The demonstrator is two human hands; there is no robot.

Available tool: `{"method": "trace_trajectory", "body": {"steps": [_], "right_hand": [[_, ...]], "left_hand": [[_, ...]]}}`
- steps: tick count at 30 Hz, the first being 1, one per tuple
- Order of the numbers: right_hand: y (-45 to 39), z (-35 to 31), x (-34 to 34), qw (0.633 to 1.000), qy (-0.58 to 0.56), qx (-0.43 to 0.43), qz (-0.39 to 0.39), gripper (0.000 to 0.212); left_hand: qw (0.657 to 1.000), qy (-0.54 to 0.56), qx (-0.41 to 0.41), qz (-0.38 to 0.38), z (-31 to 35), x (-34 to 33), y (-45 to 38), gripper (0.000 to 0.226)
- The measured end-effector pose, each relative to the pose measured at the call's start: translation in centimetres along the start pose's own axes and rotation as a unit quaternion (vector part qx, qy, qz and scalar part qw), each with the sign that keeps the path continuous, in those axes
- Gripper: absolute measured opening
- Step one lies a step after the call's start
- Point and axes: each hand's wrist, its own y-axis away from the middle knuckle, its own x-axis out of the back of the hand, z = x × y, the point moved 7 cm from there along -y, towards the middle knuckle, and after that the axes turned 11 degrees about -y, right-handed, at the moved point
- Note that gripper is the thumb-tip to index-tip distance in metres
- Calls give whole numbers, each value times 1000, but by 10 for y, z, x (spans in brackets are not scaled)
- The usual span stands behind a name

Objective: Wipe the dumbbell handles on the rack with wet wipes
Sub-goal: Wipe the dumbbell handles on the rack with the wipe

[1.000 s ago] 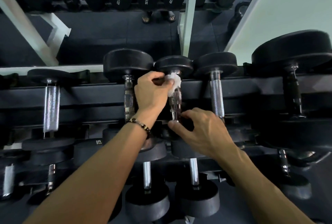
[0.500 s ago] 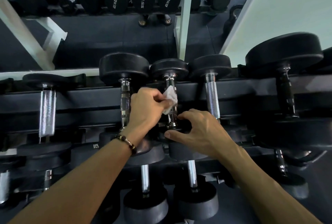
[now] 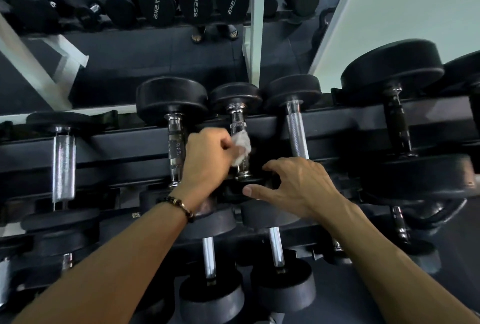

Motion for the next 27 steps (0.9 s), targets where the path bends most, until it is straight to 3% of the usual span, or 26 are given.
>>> {"method": "trace_trajectory", "body": {"steps": [2,5,7,12,17,24,27], "right_hand": [[1,1,2,1000,-5,0,3,84],[2,2,2,1000,-2,4,6,82],[3,1,2,1000,0,5,11,81],[5,5,3,999,-16,6,29,78],[5,4,4,999,-15,10,43,75],[5,4,4,999,-19,9,45,78],[5,4,4,998,-26,9,49,77]], "left_hand": [[1000,5,1,22,1,4,-8,24],[990,-110,-27,-85,0,-11,6,25],[985,-127,-25,-117,-3,-13,11,23],[1000,-14,6,15,5,12,-8,17],[988,-81,1,-128,-1,-9,19,10],[994,77,78,12,-15,4,-22,34],[990,38,103,-85,-23,-8,-14,30]]}}
